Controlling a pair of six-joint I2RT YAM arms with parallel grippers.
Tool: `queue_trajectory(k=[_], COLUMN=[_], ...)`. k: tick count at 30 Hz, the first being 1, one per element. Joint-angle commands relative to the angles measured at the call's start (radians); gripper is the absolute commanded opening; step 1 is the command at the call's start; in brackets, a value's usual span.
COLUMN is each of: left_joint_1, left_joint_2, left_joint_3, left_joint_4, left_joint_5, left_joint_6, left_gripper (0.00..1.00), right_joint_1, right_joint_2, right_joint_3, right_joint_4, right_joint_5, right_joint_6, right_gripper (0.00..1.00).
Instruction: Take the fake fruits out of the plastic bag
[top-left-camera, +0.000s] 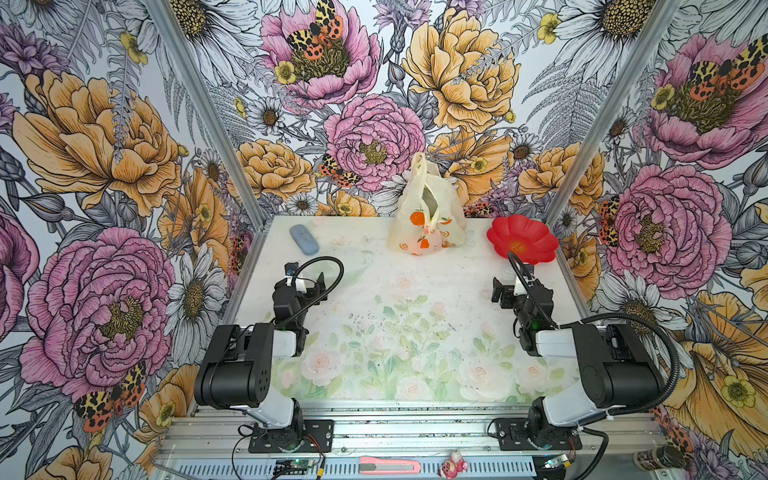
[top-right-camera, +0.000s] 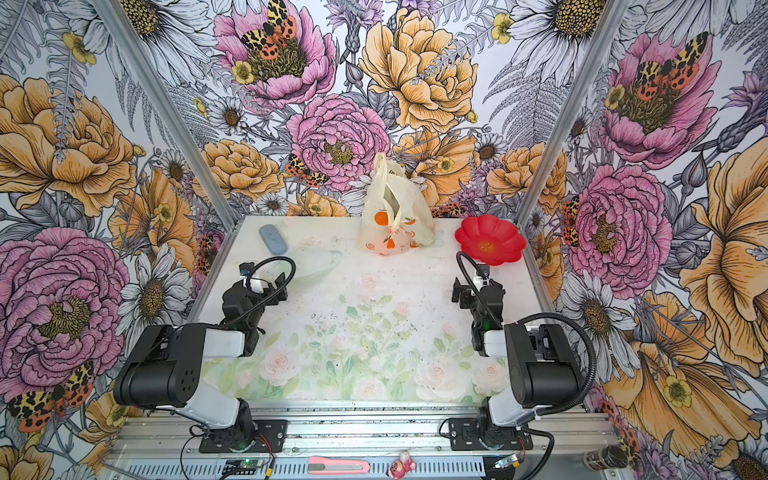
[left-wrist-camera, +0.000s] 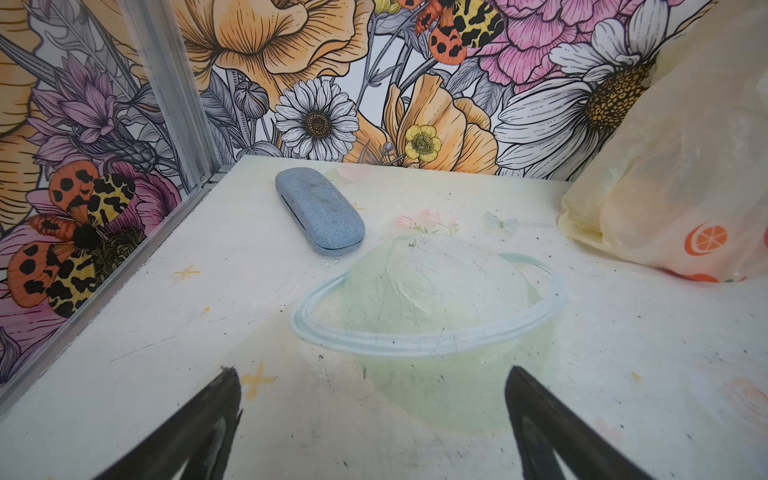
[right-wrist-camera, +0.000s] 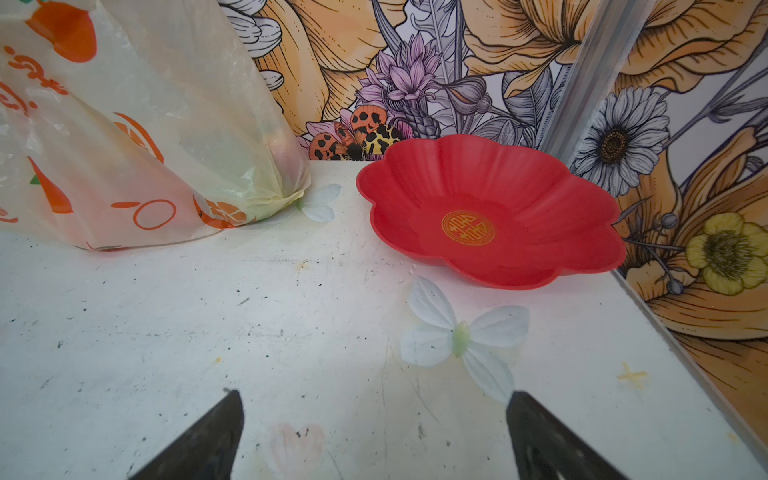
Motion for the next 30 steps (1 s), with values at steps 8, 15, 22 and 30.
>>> queue_trajectory(k=[8,15,22,30], left_joint_1=[0.027,-0.116,-0.285,-0.181], left_joint_2=[-0.004,-0.298,-0.593,-0.77], left_joint_3=[0.002,0.033,0.169,0.312], left_joint_4=[0.012,-0.274,-0.633,-1.122], left_joint_5=[0.081,-0.081,-0.305,-0.298], left_joint_6=[0.008,0.105,-0.156,-0.682], left_gripper=[0.99,0.99,0.99,0.99], right_joint_1=[0.003,0.027,0.027,-0.009], right_joint_2=[-0.031,-0.287,-0.556,-0.596], right_joint_3=[0.01,-0.054,0.145,0.366], right_joint_4=[0.006,-0.086,-0.528,-0.918], right_joint_5=[-0.067,-0.001,0.059,0.172], right_joint_6=[-0.041,-0.033,0.141,0.394], right_gripper=[1.0,0.99,0.99,1.0])
